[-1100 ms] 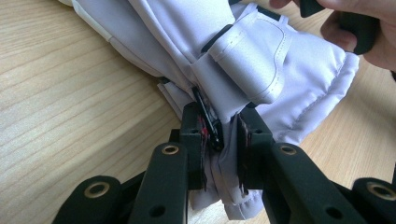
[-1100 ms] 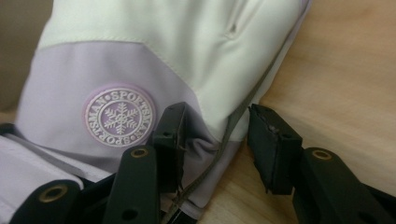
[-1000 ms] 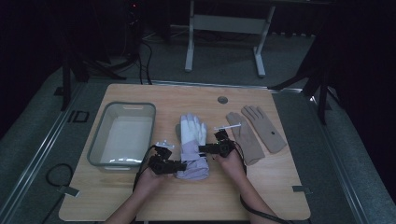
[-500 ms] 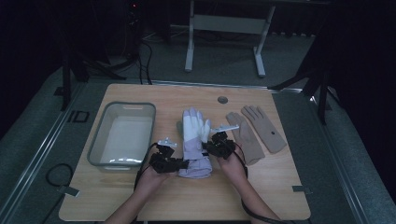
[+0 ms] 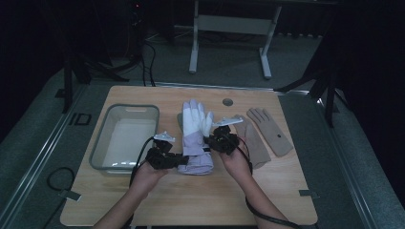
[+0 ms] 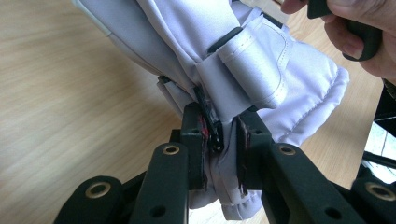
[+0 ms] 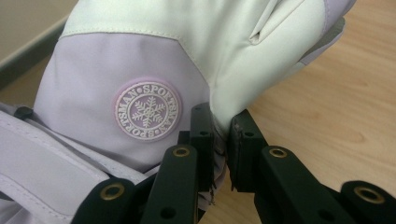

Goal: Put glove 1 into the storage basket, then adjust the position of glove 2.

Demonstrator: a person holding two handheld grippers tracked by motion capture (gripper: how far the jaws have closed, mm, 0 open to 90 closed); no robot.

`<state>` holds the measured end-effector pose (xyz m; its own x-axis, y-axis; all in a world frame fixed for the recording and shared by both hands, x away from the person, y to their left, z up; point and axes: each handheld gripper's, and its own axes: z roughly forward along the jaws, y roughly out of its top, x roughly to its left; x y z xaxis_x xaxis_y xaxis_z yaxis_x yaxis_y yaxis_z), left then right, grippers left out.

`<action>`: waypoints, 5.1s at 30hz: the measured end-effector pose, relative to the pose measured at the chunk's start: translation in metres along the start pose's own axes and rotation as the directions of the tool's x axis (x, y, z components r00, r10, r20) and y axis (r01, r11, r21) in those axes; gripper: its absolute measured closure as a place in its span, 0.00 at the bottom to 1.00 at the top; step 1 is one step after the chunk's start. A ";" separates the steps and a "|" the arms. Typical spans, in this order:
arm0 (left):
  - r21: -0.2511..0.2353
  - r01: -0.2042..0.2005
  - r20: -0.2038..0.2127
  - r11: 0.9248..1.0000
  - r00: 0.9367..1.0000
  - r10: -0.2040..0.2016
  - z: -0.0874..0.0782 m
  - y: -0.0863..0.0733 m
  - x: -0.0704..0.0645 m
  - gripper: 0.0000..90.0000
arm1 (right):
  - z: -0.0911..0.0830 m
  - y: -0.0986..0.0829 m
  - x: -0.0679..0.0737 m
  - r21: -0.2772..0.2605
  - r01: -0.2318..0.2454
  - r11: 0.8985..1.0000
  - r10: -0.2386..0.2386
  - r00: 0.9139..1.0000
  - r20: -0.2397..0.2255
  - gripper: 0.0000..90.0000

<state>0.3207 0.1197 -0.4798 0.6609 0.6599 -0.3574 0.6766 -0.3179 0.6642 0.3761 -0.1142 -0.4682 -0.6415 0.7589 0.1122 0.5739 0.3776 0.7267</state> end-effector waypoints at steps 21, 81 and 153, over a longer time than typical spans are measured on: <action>-0.036 0.021 -0.039 0.999 0.999 -0.023 -0.070 0.004 0.038 0.85 | 0.019 0.062 0.047 -0.035 0.063 0.997 -0.064 0.997 -0.037 0.91; 0.121 0.138 -0.172 0.983 0.978 -0.116 -0.122 -0.060 0.126 0.59 | 0.146 0.087 0.139 0.131 0.094 0.987 -0.075 0.987 -0.144 0.91; -0.241 -0.193 -0.109 0.951 0.979 0.171 -0.040 -0.030 -0.017 0.16 | 0.011 0.042 0.018 -0.047 0.141 0.989 -0.147 0.978 -0.147 0.23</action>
<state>0.2760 0.1452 -0.4676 0.7276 0.6659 -0.1649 0.4377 -0.2656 0.8590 0.3946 -0.0790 -0.4427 -0.7867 0.6086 0.1030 0.4529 0.4558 0.7662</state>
